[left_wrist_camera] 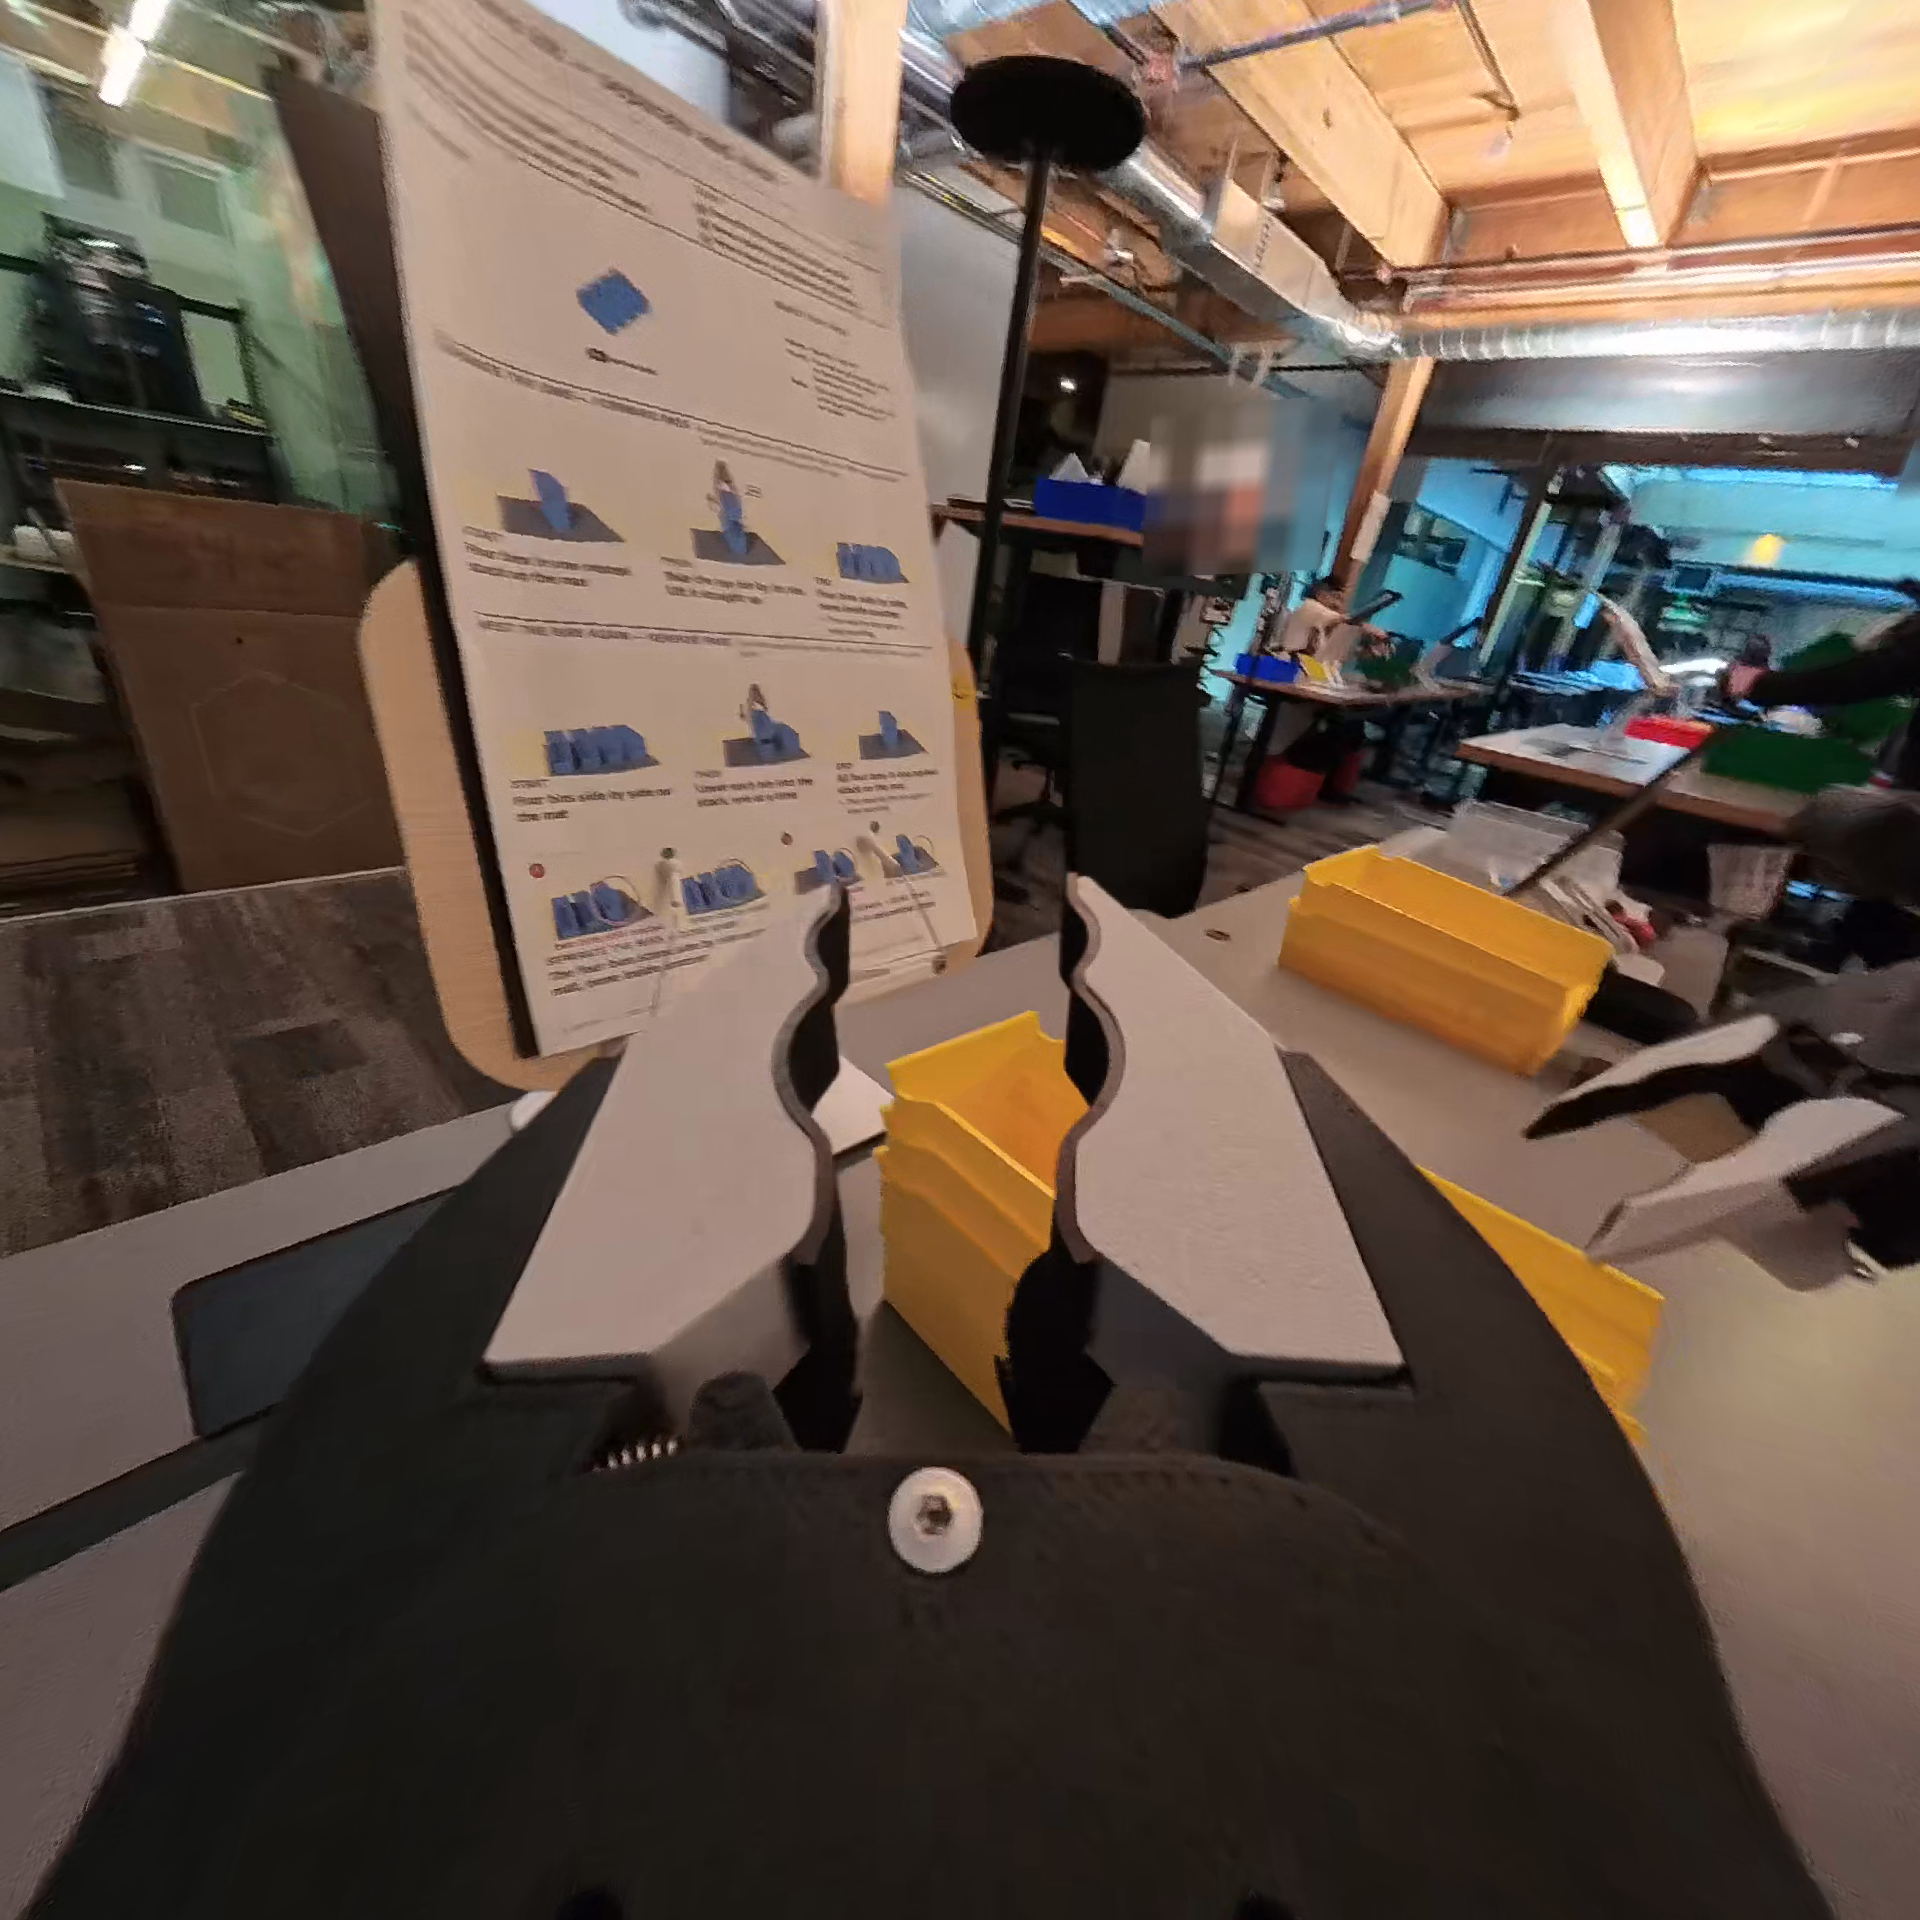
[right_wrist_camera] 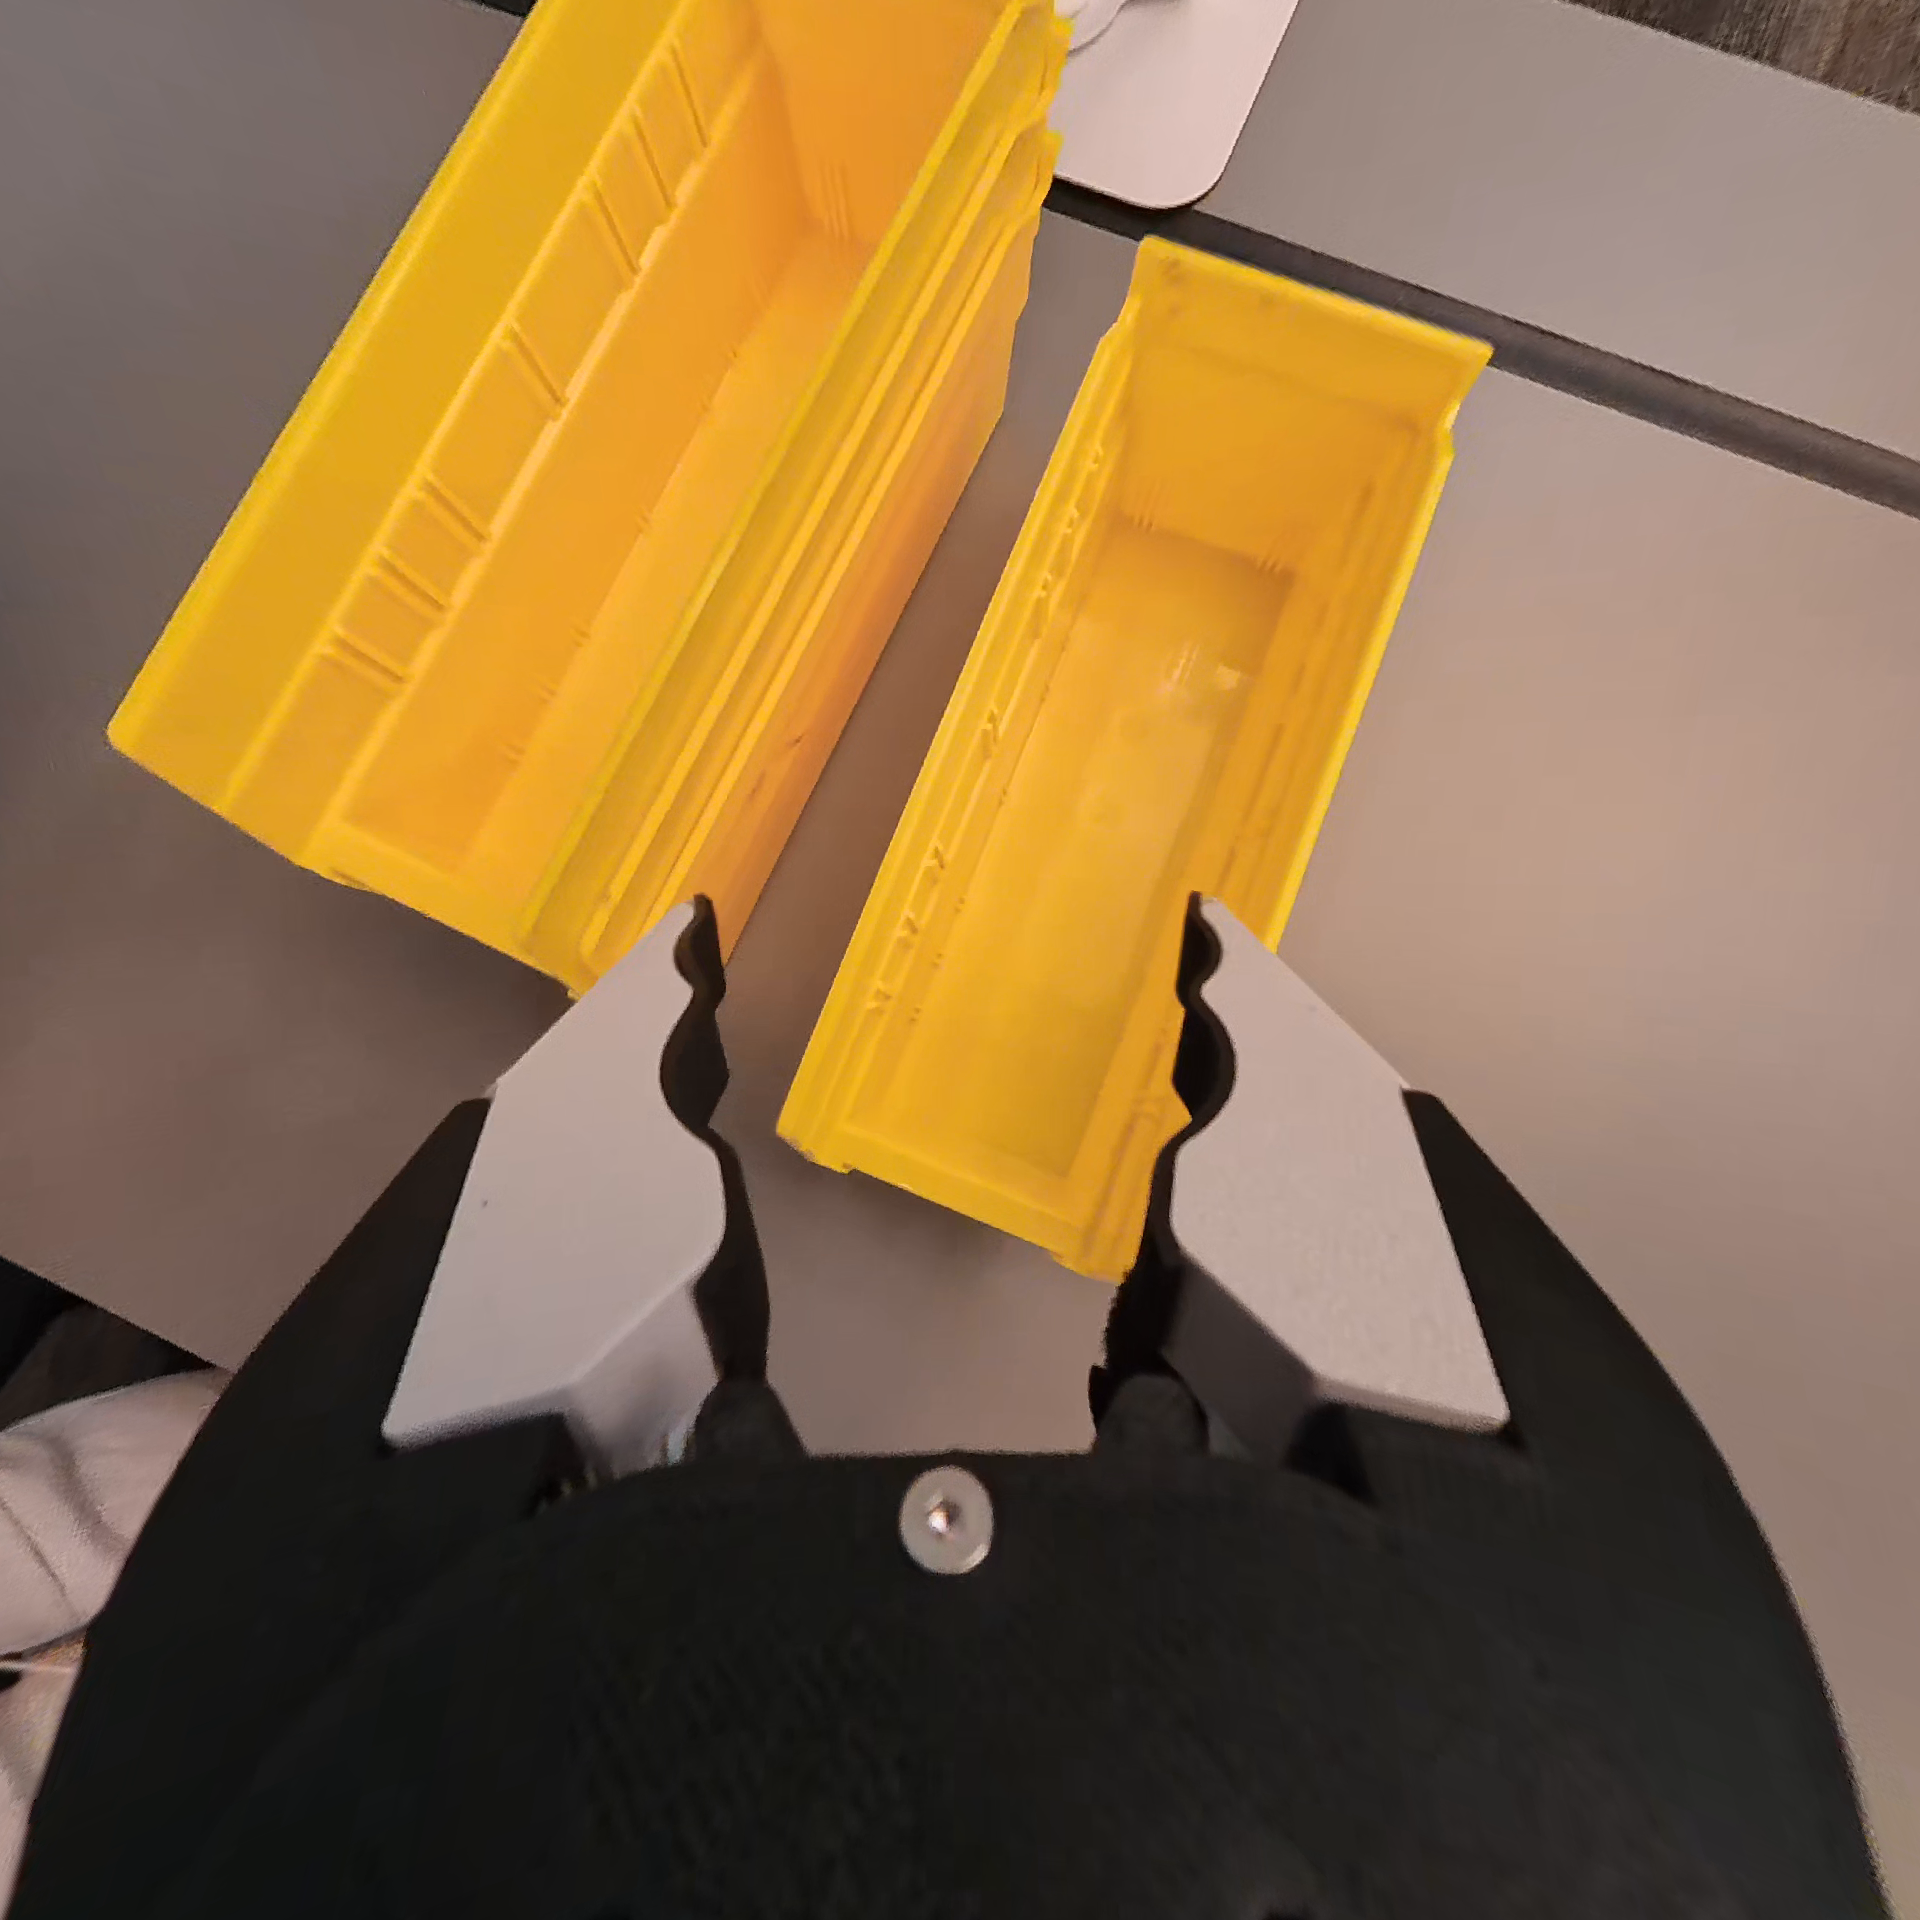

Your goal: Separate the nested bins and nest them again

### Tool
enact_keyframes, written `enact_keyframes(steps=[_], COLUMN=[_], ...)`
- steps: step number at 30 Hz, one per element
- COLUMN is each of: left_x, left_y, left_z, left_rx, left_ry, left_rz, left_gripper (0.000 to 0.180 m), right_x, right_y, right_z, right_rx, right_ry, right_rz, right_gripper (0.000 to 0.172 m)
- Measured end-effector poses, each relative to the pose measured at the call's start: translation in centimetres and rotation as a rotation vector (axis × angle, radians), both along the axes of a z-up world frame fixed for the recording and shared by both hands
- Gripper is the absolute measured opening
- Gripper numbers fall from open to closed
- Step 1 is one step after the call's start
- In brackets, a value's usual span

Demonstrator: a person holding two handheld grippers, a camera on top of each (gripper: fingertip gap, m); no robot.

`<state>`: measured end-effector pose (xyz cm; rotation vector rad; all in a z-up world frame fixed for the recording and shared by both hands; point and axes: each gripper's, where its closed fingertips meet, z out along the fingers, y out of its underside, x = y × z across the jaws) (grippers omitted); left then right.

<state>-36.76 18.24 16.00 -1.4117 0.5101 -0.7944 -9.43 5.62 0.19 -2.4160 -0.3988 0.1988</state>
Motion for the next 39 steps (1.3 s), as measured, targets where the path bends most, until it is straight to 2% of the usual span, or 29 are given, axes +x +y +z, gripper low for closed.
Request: enact_keyframes(steps=[2,6,13,17,18,20,21,25,28,31,32,33,34,35,37,39], left_x=[0.7,0.8,-1.2,-1.0,-0.9,-0.8,-0.8,-0.2,0.3,1.0,1.3,1.5,1.7,1.9,2.0,1.9], left_y=[-2.0,-4.7,-3.9,-5.4,-5.7,-6.1,-6.2,-5.5,-5.2,-5.8,-5.9,-6.1,-6.3,-6.7,-7.1,-7.5], left_z=[0.9,2.7,0.9,1.9,2.2,2.8,3.1,1.9,1.3,1.3,1.2,1.2,1.2,1.3,1.5,2.1], left_rx=[0.042,0.089,0.066,0.067,0.057,0.034,0.022,-0.017,-0.023,-0.042,-0.045,-0.046,-0.049,-0.056,-0.093,-0.104], left_ry=[0.006,-0.019,0.154,0.057,0.019,-0.063,-0.097,-0.047,-0.022,-0.036,-0.034,-0.033,-0.037,-0.047,-0.087,-0.135], left_rz=[-0.073,-0.142,-0.021,-0.148,-0.182,-0.238,-0.260,-0.268,-0.264,-0.320,-0.333,-0.345,-0.365,-0.397,-0.447,-0.487], left_gripper=[0.032,0.000,0.000,0.000,0.000,0.000,0.000,0.000,0.000,0.000,0.000,0.000,0.000,0.000,0.000,0.000], right_x=[-0.1,-0.4,0.7,0.7,0.9,1.4,1.3,0.2,0.3,0.2,0.2,0.0,0.0,-0.3,-1.5,-1.9], right_y=[-0.4,0.1,1.5,2.4,2.7,3.1,3.3,3.8,4.2,4.0,3.9,3.7,3.6,3.5,3.3,3.2], right_z=[-0.5,-0.9,-2.4,-3.7,-4.1,-4.7,-4.9,-6.2,-7.6,-9.0,-9.4,-9.8,-10.2,-10.5,-10.6,-10.8], right_rx=[-0.017,0.002,-0.024,-0.093,-0.116,-0.159,-0.181,-0.287,-0.358,-0.441,-0.467,-0.498,-0.518,-0.539,-0.585,-0.611], right_ry=[0.004,0.006,-0.160,-0.105,-0.099,-0.086,-0.063,0.025,-0.014,-0.055,-0.067,-0.074,-0.078,-0.065,0.021,0.054], right_rz=[0.012,0.031,0.006,-0.012,-0.036,-0.101,-0.119,-0.158,-0.177,-0.191,-0.196,-0.185,-0.186,-0.186,-0.166,-0.166], right_gripper=[0.088,0.090,0.085,0.079,0.083,0.105,0.111,0.115,0.115,0.103,0.094,0.074,0.068,0.064,0.041,0.036])
